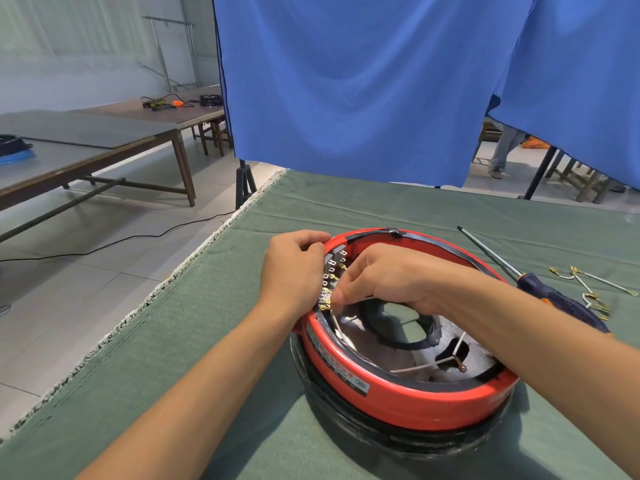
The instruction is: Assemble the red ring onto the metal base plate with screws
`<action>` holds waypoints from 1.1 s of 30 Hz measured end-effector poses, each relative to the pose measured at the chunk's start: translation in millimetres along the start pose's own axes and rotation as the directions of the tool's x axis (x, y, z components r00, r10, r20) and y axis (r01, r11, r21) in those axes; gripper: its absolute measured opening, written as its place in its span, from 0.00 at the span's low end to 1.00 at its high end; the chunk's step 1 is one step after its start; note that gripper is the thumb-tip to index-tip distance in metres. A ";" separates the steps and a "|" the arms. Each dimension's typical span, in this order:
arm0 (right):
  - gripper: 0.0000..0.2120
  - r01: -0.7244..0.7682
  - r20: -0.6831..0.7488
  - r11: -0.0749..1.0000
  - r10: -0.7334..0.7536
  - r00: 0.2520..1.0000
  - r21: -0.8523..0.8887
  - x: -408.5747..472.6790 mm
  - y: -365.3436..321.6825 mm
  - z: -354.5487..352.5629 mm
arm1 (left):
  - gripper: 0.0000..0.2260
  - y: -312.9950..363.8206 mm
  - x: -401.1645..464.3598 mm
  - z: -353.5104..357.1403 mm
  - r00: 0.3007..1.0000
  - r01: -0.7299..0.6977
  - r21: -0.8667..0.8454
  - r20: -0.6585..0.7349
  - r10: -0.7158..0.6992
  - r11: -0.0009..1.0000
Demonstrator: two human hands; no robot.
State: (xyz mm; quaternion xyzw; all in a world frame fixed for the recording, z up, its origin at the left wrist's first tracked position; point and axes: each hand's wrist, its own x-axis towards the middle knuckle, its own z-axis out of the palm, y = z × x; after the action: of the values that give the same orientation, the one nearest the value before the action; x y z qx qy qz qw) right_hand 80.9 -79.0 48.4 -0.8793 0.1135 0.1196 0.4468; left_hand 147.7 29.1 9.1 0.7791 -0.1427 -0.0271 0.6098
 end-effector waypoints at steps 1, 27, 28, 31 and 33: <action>0.08 -0.005 -0.006 1.000 0.005 1.000 -0.018 0.6 -1.8 0.1 | 0.12 -0.2 0.3 0.2 1.000 -0.001 0.003 0.000 0.001 1.000; 0.11 0.167 -0.585 0.958 -0.276 0.763 -0.234 -30.3 44.6 -23.6 | 0.10 5.4 2.1 -3.1 0.974 -0.211 0.320 0.153 0.169 0.924; 0.12 0.147 -0.648 0.952 -0.291 0.704 -0.268 -36.1 51.1 -28.4 | 0.11 6.2 2.1 -3.8 0.971 -0.220 0.344 0.164 0.172 0.913; 0.08 0.016 -0.743 0.920 -0.327 0.583 -0.392 -51.1 69.6 -39.4 | 0.09 8.5 0.3 -5.7 0.964 -0.248 0.391 0.189 0.186 0.887; 0.07 -0.051 -0.768 0.913 -0.308 0.562 -0.404 -57.0 81.3 -44.6 | 0.08 9.9 -1.8 -5.8 0.961 -0.265 0.429 0.188 0.201 0.864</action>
State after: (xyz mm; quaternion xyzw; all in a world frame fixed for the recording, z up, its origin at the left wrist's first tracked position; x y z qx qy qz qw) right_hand 6.9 -156.6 30.0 -0.9086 0.2155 -0.3144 0.1707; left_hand 145.4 32.8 19.8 0.8722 -0.2798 0.0271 0.4003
